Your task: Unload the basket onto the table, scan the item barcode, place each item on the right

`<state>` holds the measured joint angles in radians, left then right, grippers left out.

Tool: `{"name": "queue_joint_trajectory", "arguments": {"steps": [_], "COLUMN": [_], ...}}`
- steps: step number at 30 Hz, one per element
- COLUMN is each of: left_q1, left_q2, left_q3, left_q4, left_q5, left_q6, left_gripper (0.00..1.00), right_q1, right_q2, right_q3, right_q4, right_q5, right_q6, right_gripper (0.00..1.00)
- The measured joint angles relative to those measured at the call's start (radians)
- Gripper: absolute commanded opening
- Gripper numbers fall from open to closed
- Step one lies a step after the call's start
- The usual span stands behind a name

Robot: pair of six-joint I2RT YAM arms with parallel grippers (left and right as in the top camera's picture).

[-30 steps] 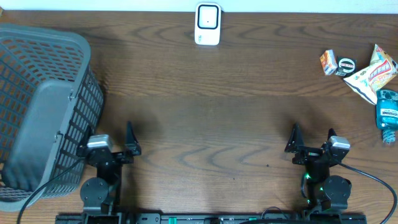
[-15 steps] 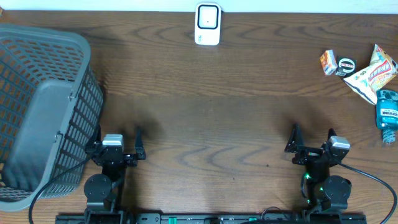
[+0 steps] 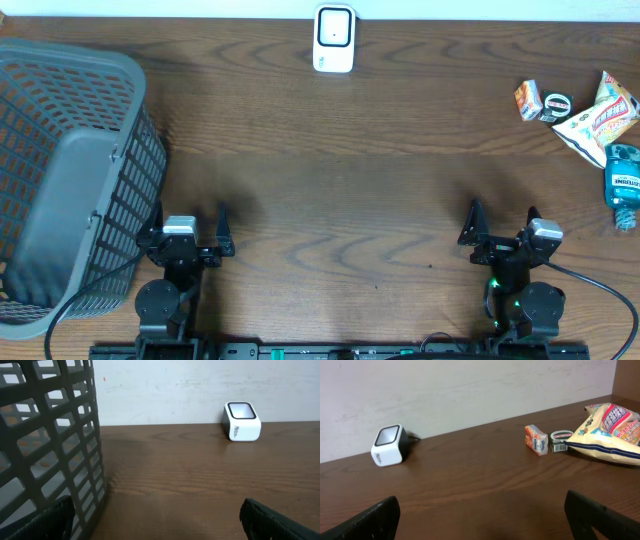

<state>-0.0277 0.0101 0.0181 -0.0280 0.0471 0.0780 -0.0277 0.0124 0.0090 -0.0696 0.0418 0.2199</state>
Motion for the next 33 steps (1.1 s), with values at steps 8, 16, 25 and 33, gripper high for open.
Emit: {"name": "queue_joint_trajectory", "arguments": {"steps": [8,16,25,33], "left_q1": [0.000,0.000,0.000,0.000], "left_q2": [0.000,0.000,0.000,0.000], "left_q3": [0.000,0.000,0.000,0.000], "left_q4": [0.000,0.000,0.000,0.000], "left_q5": [0.000,0.000,0.000,0.000], "left_q6": [0.000,0.000,0.000,0.000], "left_gripper": [0.98,0.98,0.98,0.98], "right_q1": [0.000,0.000,0.000,0.000], "right_q2": [0.000,0.000,0.000,0.000], "right_q3": [0.000,0.000,0.000,0.000], "right_q4": [0.000,0.000,0.000,-0.001], "right_q5": [0.000,0.000,-0.010,-0.024], "right_q6": [0.000,0.000,-0.080,-0.211], "right_gripper": [0.99,0.99,0.99,0.99]}}
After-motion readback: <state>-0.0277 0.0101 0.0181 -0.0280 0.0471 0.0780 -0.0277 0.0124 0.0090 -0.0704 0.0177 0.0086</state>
